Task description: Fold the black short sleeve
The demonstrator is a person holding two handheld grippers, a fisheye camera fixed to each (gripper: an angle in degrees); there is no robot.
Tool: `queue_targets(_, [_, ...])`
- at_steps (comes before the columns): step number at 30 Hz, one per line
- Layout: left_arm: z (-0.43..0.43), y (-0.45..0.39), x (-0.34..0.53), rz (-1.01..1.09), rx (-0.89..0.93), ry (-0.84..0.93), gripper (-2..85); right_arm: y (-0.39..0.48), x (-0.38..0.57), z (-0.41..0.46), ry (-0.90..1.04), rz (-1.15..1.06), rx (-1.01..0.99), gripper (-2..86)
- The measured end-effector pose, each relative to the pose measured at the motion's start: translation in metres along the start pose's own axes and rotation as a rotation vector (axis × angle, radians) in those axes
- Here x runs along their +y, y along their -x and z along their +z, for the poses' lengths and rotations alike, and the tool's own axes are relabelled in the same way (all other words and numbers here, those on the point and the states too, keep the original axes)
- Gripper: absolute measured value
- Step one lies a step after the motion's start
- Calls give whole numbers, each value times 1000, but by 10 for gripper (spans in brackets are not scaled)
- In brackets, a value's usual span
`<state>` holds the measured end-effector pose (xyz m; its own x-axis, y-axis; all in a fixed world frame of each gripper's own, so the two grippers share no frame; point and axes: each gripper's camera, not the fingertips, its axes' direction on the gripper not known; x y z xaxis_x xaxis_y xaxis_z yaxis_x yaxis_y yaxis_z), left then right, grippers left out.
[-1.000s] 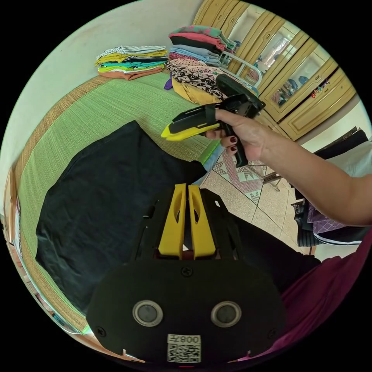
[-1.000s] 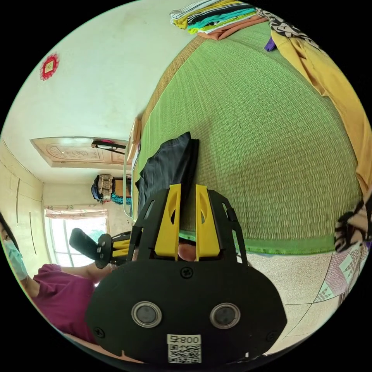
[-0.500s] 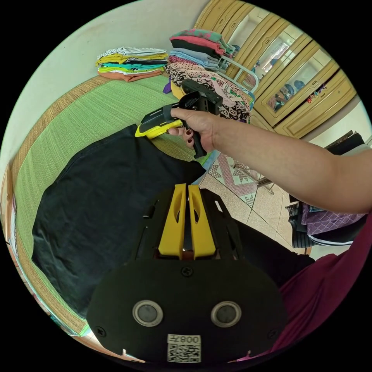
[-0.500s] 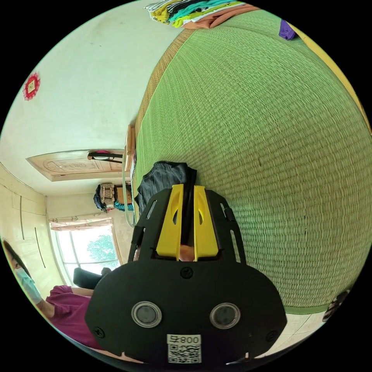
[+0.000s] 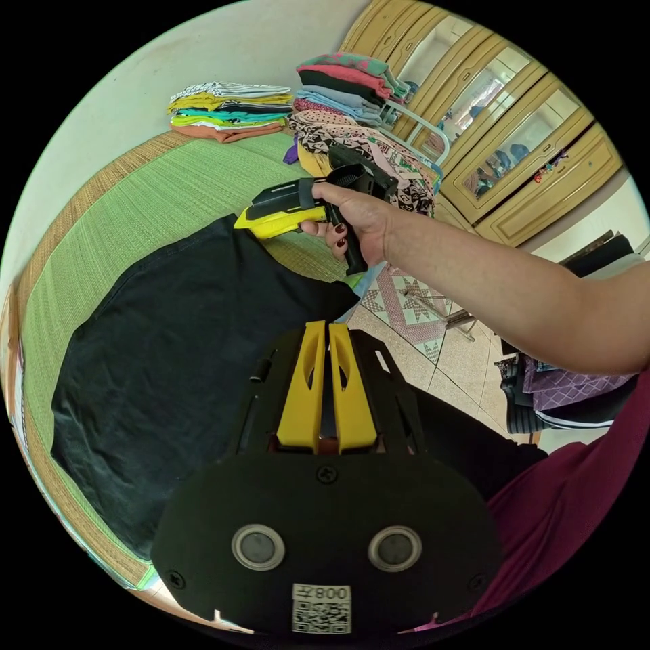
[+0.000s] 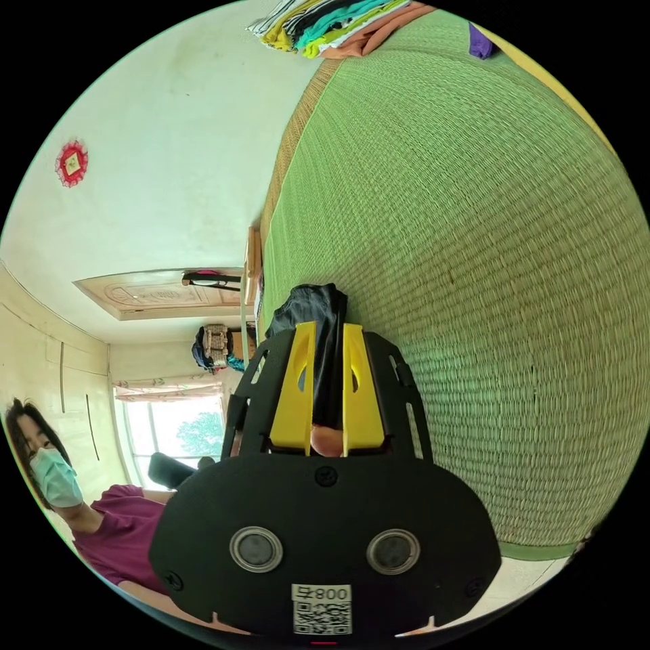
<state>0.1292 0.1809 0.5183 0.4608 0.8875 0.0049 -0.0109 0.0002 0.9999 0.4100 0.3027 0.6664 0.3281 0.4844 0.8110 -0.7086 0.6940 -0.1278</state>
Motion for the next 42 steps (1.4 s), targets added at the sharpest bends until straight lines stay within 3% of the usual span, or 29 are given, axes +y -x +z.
queue_targets(15, [-82, 13, -25, -17, 29, -32, 6, 12, -23, 34, 0, 11, 81, 18])
queue_targets(27, [-229, 72, -28, -117, 177, -168, 7, 55, -15, 51, -71, -18, 78, 12])
queue_targets(35, [-399, 179, 59, -345, 321, -376, 6, 140, -3, 112, -75, -162, 6, 11])
queue_targets(42, [-520, 261, 170, -557, 335, -539, 7, 221, 17, 217, -30, -286, -27, 11])
